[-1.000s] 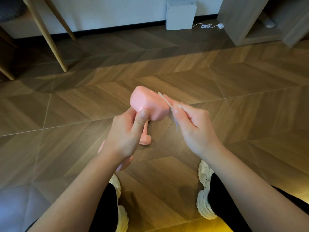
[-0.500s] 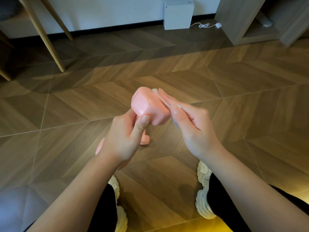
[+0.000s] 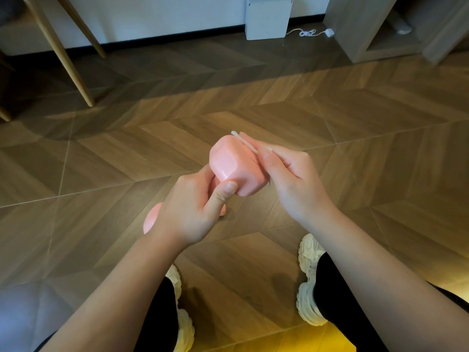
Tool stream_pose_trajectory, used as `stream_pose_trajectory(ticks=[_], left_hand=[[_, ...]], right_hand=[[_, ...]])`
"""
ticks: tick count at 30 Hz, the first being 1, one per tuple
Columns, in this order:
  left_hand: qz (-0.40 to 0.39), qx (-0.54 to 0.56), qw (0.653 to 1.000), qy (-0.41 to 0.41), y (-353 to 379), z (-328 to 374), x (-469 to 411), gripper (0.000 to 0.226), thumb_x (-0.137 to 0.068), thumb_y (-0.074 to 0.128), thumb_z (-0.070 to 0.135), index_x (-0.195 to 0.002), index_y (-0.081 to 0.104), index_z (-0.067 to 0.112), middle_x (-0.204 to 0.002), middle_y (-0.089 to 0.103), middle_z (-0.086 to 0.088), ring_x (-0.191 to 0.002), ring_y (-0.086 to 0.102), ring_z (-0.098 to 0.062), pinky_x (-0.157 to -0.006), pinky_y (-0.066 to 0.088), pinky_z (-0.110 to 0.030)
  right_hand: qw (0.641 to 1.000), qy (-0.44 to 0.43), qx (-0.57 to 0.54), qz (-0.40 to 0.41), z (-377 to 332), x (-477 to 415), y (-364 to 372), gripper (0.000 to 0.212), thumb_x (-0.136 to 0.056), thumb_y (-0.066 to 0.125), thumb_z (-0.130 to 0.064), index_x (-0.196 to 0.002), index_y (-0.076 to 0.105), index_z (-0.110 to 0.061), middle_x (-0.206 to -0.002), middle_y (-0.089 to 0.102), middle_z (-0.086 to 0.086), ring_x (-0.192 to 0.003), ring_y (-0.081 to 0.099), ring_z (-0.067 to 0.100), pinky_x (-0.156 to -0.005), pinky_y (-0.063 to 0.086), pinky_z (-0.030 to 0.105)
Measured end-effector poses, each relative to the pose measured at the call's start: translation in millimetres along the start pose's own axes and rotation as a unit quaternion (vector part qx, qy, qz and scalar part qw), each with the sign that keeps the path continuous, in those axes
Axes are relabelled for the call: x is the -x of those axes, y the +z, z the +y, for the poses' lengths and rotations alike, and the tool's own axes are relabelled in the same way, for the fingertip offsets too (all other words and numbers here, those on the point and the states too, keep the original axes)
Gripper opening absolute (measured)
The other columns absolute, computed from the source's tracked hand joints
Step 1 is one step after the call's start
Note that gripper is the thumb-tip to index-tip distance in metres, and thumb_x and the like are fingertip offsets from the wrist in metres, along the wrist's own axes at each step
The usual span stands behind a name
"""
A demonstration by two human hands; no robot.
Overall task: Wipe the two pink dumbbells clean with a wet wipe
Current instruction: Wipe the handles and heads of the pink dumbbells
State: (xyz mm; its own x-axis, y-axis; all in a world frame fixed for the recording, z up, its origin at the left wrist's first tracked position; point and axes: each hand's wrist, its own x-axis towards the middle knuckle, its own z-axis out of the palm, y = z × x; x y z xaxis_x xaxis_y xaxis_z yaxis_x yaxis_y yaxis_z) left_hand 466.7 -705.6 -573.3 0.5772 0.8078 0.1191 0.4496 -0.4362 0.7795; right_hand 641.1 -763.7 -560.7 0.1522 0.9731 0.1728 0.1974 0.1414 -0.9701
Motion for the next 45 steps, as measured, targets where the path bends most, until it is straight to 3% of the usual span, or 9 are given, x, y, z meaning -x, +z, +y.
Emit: stream_pose_trajectory(ticks=[3, 20, 26, 30, 34, 37, 39, 41, 45], left_hand=[[-0.004, -0.005, 1.0, 0.009, -1, 2, 0, 0.065, -0.078, 0.015, 0.091, -0.07, 0.043, 0.033, -0.065, 0.059, 0.031, -0.06, 0.055, -0.001, -0.052, 0.032, -0.018], [-0.024, -0.024, 0.999, 0.013, -2, 2, -1, 0.06, -0.079, 0.015, 0.09, -0.071, 0.042, 0.037, -0.07, 0.059, 0.037, -0.064, 0.056, 0.006, -0.054, 0.032, -0.015], [-0.026, -0.017, 1.0, -0.005, 0, -1, -1, 0.066, -0.075, 0.014, 0.093, -0.072, 0.044, 0.034, -0.065, 0.06, 0.033, -0.061, 0.057, 0.001, -0.054, 0.032, -0.021], [-0.007, 0.039, 0.998, -0.053, 3, -6, -3, 0.069, -0.075, 0.023, 0.092, -0.07, 0.049, 0.029, -0.057, 0.059, 0.017, -0.052, 0.054, -0.002, -0.055, 0.037, -0.023], [0.006, 0.08, 0.993, -0.091, 8, -10, -3, 0.053, -0.083, 0.029, 0.075, -0.068, 0.051, 0.029, -0.055, 0.057, 0.013, -0.049, 0.049, -0.004, -0.056, 0.036, -0.032], [0.009, 0.102, 0.989, -0.11, 10, -12, -4, 0.055, -0.083, 0.029, 0.076, -0.067, 0.051, 0.028, -0.054, 0.057, 0.012, -0.047, 0.048, -0.005, -0.057, 0.035, -0.03], [0.013, 0.118, 0.986, -0.117, 11, -12, -4, 0.057, -0.083, 0.028, 0.076, -0.066, 0.05, 0.027, -0.052, 0.055, 0.011, -0.047, 0.047, -0.005, -0.057, 0.034, -0.031], [0.014, 0.122, 0.986, -0.114, 10, -12, -4, 0.057, -0.082, 0.028, 0.076, -0.066, 0.048, 0.026, -0.052, 0.055, 0.011, -0.047, 0.046, -0.005, -0.057, 0.034, -0.031], [-0.059, -0.01, 0.997, -0.056, 4, -13, -4, 0.049, -0.079, 0.027, 0.079, -0.073, 0.046, 0.034, -0.059, 0.059, 0.026, -0.056, 0.053, 0.001, -0.056, 0.032, -0.023]], right_hand=[[0.999, -0.028, 0.029, -0.018, 0, 2, 0, 0.036, -0.104, 0.038, -0.017, -0.135, 0.057, -0.012, -0.142, 0.056, 0.0, -0.138, 0.044, 0.01, -0.119, 0.027, 0.044], [0.998, -0.002, 0.041, -0.051, -4, 2, -5, 0.038, -0.104, 0.037, -0.019, -0.135, 0.057, -0.01, -0.143, 0.055, 0.0, -0.138, 0.043, 0.01, -0.12, 0.024, 0.045], [0.996, -0.026, 0.067, -0.051, -3, 6, -3, 0.037, -0.105, 0.037, -0.019, -0.137, 0.055, -0.014, -0.144, 0.054, -0.003, -0.139, 0.042, 0.008, -0.122, 0.02, 0.044], [0.996, -0.032, 0.064, -0.046, -4, 8, -3, 0.033, -0.104, 0.038, -0.015, -0.125, 0.062, -0.025, -0.134, 0.059, -0.008, -0.139, 0.042, 0.006, -0.121, 0.022, 0.044], [0.993, -0.067, 0.079, -0.05, -1, 11, -2, 0.037, -0.105, 0.038, -0.014, -0.138, 0.053, -0.014, -0.145, 0.053, -0.004, -0.14, 0.04, 0.009, -0.121, 0.022, 0.043], [0.994, -0.042, 0.094, -0.027, 5, 9, -2, 0.037, -0.104, 0.038, -0.015, -0.136, 0.055, -0.018, -0.136, 0.058, -0.012, -0.134, 0.047, 0.003, -0.119, 0.027, 0.045], [0.996, -0.013, 0.093, -0.012, 7, 7, -2, 0.035, -0.104, 0.039, -0.017, -0.13, 0.061, -0.021, -0.121, 0.064, -0.023, -0.122, 0.056, 0.001, -0.113, 0.036, 0.045], [0.996, 0.015, 0.083, 0.0, 8, 4, -1, 0.033, -0.103, 0.04, -0.024, -0.11, 0.071, -0.035, -0.116, 0.07, -0.015, -0.115, 0.062, 0.007, -0.096, 0.048, 0.045], [0.992, 0.127, -0.017, -0.02, 12, -4, -5, 0.05, -0.104, 0.042, -0.034, -0.066, 0.074, -0.036, -0.069, 0.068, -0.02, -0.075, 0.064, -0.004, -0.081, 0.046, 0.011]])
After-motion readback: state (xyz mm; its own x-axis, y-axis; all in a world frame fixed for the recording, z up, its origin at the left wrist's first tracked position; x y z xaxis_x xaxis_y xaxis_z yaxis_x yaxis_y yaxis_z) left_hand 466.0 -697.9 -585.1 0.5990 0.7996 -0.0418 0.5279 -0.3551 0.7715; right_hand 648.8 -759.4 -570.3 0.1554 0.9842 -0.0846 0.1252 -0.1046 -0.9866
